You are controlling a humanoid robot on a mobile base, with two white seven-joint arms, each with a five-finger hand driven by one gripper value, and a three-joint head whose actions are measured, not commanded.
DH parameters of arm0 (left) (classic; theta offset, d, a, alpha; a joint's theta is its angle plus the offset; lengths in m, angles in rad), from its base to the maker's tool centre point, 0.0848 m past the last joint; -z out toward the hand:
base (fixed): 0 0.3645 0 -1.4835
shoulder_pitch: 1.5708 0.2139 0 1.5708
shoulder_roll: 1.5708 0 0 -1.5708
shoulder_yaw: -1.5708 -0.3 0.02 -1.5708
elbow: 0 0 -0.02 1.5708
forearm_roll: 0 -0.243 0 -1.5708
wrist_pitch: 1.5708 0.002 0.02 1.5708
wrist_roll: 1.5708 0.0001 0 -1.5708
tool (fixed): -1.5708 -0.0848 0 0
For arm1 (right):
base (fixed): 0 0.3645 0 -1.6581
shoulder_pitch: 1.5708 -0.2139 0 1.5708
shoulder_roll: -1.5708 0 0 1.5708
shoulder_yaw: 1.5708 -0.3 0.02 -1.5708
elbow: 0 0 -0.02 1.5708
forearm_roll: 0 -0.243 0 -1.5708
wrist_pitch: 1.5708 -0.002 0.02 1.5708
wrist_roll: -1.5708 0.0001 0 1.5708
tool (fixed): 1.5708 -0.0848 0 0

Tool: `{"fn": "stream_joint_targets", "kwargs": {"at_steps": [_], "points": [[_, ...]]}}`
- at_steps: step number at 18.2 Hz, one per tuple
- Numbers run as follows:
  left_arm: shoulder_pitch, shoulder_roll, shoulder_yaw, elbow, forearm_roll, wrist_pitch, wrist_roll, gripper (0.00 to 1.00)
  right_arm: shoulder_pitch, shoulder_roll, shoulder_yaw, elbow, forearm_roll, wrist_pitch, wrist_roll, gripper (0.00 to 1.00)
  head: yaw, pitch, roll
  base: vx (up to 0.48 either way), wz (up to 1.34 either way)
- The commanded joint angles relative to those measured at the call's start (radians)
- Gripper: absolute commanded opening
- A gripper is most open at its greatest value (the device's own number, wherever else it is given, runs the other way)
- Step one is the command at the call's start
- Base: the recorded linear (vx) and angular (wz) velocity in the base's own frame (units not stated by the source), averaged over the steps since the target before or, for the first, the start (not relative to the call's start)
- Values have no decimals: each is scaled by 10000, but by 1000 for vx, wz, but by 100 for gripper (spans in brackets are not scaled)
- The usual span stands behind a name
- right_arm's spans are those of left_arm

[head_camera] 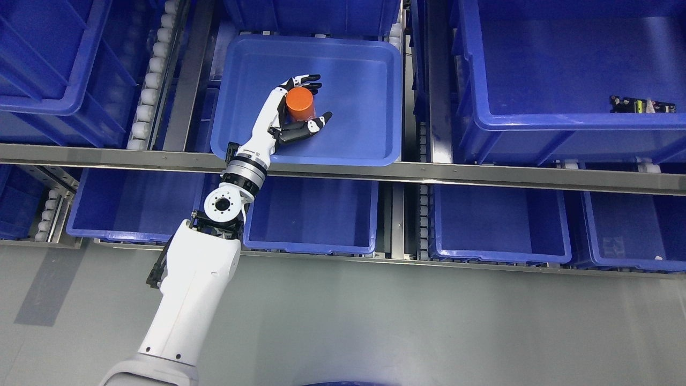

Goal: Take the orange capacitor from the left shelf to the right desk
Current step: 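Close the left hand around the orange capacitor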

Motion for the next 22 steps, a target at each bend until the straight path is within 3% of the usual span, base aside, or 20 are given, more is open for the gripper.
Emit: {"fn": "stream_joint_targets", "kwargs": {"at_steps": [1,3,7,11,15,22], "points": [[-1,174,228,431,-110,-345,-27,26,215,-175,-123,-175,61,1,7,100,0,0,0,0,0],[-1,174,290,523,-110,-685,-12,13,215,-175,-123,-175,61,1,7,100,0,0,0,0,0],[15,174,321,554,-64,-731,95,1,215,-175,-123,-175,61,1,7,100,0,0,0,0,0],[15,174,611,401,58,-914,96,1,215,-175,-123,-175,61,1,7,100,0,0,0,0,0],[14,174,750,-1159,502,-1129,80,1,215,-175,-123,-175,61,1,7,100,0,0,0,0,0],[611,174,704,-3294,550,-3349,-42,1,215,-175,-123,-175,61,1,7,100,0,0,0,0,27]]}}
